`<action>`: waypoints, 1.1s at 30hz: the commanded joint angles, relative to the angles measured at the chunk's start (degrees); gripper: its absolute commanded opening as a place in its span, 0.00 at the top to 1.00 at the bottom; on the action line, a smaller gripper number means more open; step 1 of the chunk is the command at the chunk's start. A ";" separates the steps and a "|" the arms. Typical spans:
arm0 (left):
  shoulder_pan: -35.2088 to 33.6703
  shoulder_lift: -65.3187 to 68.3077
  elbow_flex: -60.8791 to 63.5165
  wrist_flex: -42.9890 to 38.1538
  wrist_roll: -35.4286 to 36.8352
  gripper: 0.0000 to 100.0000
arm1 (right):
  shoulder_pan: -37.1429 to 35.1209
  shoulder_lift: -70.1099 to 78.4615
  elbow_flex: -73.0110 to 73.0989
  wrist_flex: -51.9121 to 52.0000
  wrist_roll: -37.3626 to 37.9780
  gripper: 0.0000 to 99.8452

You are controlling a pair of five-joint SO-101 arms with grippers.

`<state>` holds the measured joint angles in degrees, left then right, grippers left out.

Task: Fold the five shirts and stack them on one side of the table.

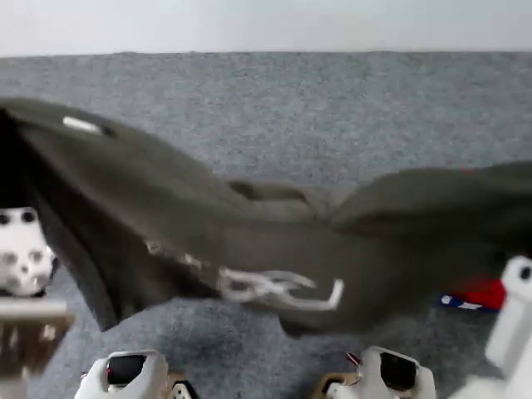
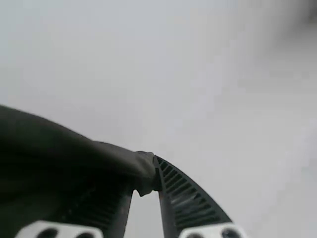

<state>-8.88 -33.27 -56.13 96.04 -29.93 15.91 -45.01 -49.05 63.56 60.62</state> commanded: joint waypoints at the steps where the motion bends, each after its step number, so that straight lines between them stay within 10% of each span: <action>1: -0.26 -0.09 -3.56 2.11 -0.88 0.99 | 4.00 0.04 -0.26 -3.91 0.79 0.99; 16: 0.18 0.44 29.05 1.58 -5.80 0.99 | 3.65 6.73 21.80 0.66 1.14 0.99; 23: -0.18 0.44 57.36 -21.63 -8.88 0.99 | -4.26 10.68 36.92 -3.47 4.13 0.99; 33: -0.18 6.68 81.80 -64.88 -10.02 0.99 | -6.81 22.46 55.56 -34.77 4.04 0.99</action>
<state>-8.70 -29.49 24.75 42.42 -38.29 9.67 -24.70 5.19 38.86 64.22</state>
